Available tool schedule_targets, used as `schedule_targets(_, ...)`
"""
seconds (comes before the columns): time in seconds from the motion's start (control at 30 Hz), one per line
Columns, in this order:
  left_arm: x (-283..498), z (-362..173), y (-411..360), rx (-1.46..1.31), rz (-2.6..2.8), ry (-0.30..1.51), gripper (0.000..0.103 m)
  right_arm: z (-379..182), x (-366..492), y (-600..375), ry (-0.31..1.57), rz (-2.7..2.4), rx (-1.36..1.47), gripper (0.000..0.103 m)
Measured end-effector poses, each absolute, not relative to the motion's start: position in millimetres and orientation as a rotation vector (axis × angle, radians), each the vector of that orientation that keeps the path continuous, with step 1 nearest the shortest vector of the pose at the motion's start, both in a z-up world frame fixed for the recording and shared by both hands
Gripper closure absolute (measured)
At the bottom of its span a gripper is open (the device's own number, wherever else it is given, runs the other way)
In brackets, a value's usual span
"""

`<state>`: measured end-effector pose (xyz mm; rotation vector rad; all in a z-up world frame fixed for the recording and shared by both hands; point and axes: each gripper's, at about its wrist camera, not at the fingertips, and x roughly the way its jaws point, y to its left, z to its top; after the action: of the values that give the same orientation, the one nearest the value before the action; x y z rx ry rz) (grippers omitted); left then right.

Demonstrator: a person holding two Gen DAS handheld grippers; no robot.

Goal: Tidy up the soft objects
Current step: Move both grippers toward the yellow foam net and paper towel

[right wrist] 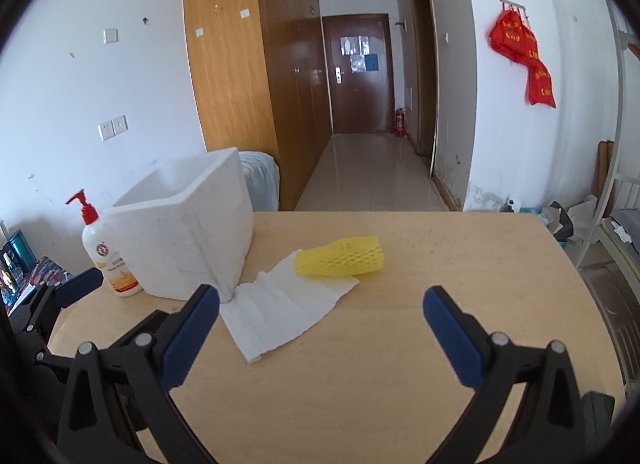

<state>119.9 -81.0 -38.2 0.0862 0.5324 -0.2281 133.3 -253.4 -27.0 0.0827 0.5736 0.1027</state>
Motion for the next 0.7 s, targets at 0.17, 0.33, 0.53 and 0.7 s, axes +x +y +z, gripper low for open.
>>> schedule_targets(0.17,136,-48,-89,0.117,-0.228,0.570,0.000,-34,152,-256,0.612,0.109,0.074,0.000)
schedule_targets(0.33,152,-58,-92,0.121,-0.226,0.592,0.000,-38,170,-257,0.639,0.121,0.069,0.000)
schedule_targets(0.53,166,-69,-101,0.136,-0.224,0.609,0.000,-49,197,-262,0.698,0.128,0.087,0.000)
schedule_targets(0.7,180,-78,-109,0.160,-0.222,0.631,0.000,-62,218,-264,0.735,0.125,0.095,0.000)
